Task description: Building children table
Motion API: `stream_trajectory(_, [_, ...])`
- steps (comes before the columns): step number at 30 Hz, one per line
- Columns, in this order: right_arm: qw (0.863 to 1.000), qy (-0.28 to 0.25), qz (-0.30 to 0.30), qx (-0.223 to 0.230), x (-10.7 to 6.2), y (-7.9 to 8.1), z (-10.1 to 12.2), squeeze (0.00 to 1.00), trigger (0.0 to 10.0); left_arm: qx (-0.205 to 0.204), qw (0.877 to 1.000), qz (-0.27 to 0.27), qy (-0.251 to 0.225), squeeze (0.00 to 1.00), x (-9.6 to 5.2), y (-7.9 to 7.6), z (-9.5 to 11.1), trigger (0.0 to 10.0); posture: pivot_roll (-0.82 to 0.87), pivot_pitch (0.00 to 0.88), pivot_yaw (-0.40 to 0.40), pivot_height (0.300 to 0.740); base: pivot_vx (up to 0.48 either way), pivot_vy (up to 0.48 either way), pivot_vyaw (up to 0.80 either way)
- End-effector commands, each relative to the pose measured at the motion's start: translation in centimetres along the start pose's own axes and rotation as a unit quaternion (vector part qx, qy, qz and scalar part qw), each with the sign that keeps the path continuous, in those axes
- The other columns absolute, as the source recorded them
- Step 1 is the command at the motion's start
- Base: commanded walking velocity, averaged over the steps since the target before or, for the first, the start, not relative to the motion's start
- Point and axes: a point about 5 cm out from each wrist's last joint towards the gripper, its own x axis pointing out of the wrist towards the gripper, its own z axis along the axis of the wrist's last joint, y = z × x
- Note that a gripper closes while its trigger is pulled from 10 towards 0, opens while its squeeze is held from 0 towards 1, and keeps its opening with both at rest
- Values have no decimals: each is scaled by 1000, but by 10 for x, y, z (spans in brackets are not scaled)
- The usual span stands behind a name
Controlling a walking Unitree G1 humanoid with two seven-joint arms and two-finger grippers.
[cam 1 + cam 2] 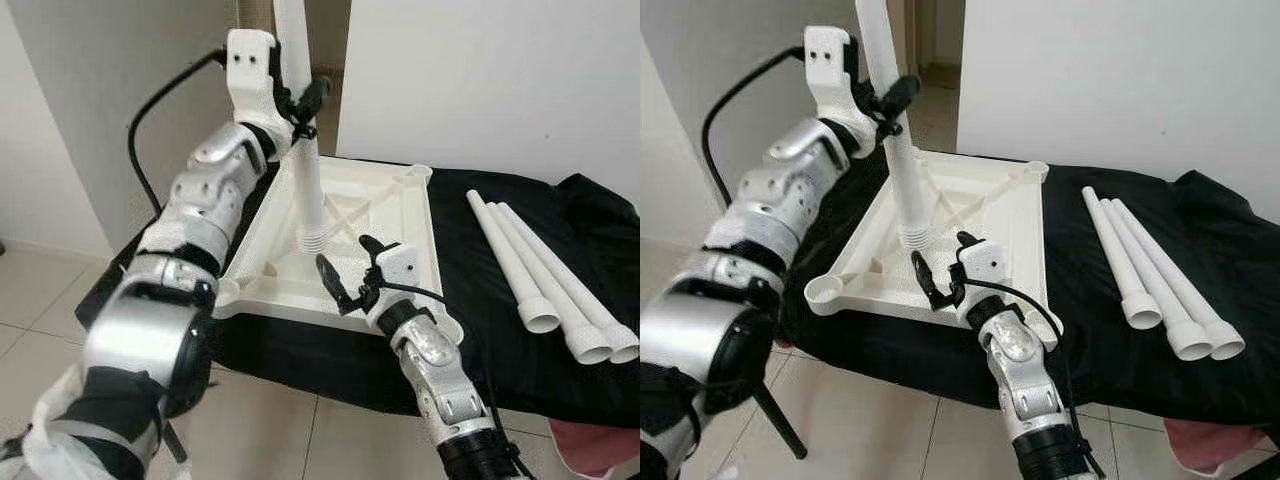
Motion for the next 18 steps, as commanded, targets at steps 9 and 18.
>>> stream_trajectory(9, [999, 0, -23, -31, 19, 2, 4, 0, 10000, -26, 999, -16, -27, 0, 1, -36, -6, 10000, 20, 48, -16, 740, 0, 0, 0])
stream_trajectory(18, [998, 4, -49, -41, 34, -4, 5, 0, 10000, -64, 997, -31, -32, 0, 3, -65, -11, 10000, 28, 40, -17, 740, 0, 0, 0])
